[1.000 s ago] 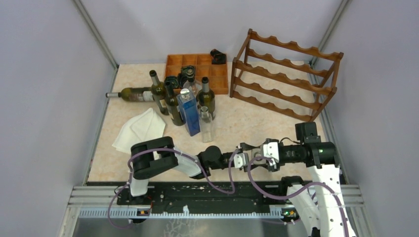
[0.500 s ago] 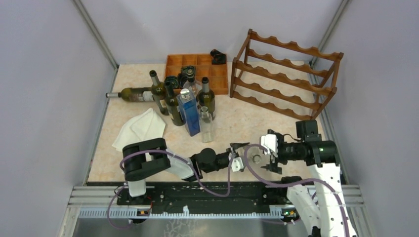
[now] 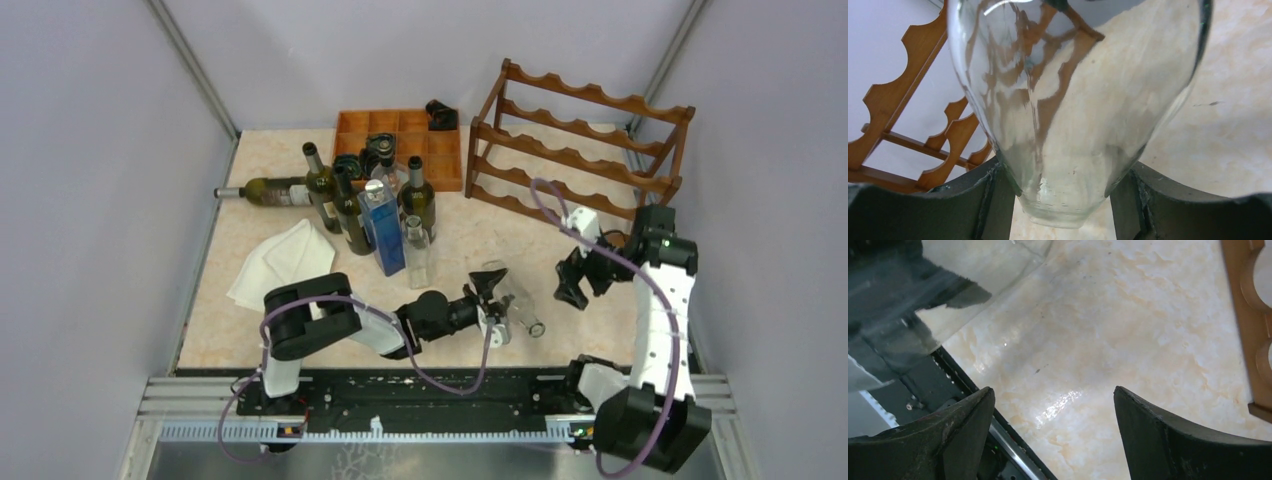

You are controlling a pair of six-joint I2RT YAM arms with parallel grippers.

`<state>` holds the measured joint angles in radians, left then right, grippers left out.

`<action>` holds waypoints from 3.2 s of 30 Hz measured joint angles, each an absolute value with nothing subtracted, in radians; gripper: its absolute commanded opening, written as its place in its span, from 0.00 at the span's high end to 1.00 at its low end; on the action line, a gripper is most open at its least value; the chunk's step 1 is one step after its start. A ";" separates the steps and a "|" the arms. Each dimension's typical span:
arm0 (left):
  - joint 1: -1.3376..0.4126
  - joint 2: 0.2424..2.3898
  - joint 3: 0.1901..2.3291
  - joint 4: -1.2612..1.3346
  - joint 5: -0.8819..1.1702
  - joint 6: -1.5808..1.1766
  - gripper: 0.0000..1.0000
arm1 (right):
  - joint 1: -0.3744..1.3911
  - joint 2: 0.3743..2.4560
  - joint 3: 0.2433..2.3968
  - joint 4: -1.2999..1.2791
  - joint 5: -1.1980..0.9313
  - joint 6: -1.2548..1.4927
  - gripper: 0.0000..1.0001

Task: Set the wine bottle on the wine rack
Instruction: Pick up the wine bottle from the center of the board, then place the wine bottle in the wine rack.

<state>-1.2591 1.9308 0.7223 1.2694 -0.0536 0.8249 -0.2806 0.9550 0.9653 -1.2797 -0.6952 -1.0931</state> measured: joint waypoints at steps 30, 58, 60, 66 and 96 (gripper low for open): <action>-1.212 2.088 1.013 1.031 -0.200 1.220 1.00 | -0.013 1.174 1.184 -1.381 -0.510 -0.601 0.18; -1.195 2.096 1.065 0.998 -0.294 1.147 0.02 | 0.002 1.193 1.100 -1.238 -0.437 -0.520 1.00; -1.196 2.075 1.048 0.982 -0.269 1.095 0.02 | -0.036 1.193 1.100 -1.243 -0.474 -0.522 1.00; -1.203 1.979 1.022 0.936 -0.215 0.973 0.01 | -0.193 1.193 1.100 -1.235 -0.525 -0.540 1.00; -1.239 1.234 0.638 0.475 0.103 0.102 0.01 | -0.617 0.985 0.903 -0.923 -0.512 -0.733 1.00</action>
